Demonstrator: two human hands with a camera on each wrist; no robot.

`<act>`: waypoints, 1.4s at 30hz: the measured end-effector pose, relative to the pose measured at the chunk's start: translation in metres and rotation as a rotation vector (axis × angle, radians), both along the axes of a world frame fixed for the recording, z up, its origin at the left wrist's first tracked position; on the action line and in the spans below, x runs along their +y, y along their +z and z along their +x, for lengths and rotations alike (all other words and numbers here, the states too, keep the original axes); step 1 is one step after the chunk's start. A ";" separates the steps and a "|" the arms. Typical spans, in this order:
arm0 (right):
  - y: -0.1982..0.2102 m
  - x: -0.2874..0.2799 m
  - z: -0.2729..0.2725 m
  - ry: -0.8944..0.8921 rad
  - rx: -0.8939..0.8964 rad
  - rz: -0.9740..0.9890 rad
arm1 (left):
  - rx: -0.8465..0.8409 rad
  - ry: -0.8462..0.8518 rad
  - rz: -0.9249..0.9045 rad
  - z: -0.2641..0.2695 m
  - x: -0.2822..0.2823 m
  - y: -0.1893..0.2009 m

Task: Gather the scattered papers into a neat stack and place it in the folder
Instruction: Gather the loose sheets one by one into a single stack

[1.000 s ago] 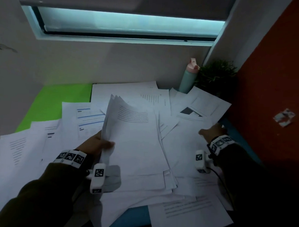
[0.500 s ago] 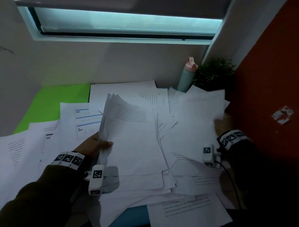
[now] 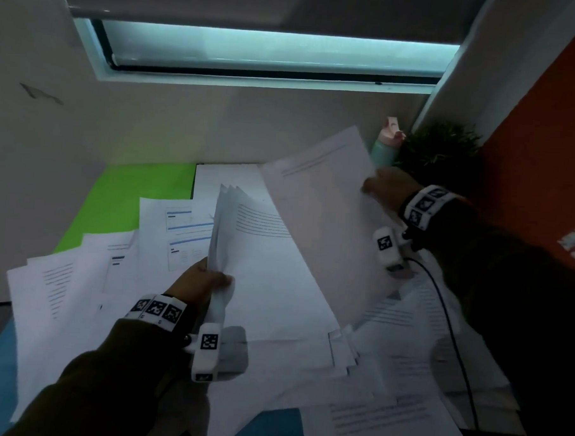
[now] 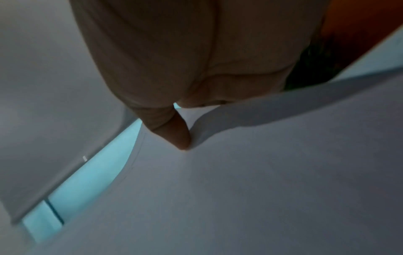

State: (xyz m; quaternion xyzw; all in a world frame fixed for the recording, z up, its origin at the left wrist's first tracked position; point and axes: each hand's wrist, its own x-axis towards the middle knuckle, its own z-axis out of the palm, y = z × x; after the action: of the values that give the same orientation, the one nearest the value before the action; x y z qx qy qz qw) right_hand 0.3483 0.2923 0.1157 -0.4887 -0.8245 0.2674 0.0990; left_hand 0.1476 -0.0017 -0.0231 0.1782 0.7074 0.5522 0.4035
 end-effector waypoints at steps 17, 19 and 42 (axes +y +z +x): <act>-0.079 -0.005 -0.085 0.269 -0.402 0.089 | 0.012 0.025 0.056 -0.006 -0.001 -0.007; -0.068 -0.002 -0.077 0.276 -0.364 0.181 | 0.010 0.023 0.051 -0.007 0.000 -0.007; -0.093 -0.075 0.017 -0.023 0.211 -0.149 | -0.011 -0.007 0.075 -0.015 0.000 -0.018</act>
State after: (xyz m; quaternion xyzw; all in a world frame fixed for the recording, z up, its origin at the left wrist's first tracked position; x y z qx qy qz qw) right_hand 0.3650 0.2172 0.0228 -0.4733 -0.7818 0.3767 0.1516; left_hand 0.1326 -0.0012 -0.0415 0.1924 0.6833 0.5781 0.4024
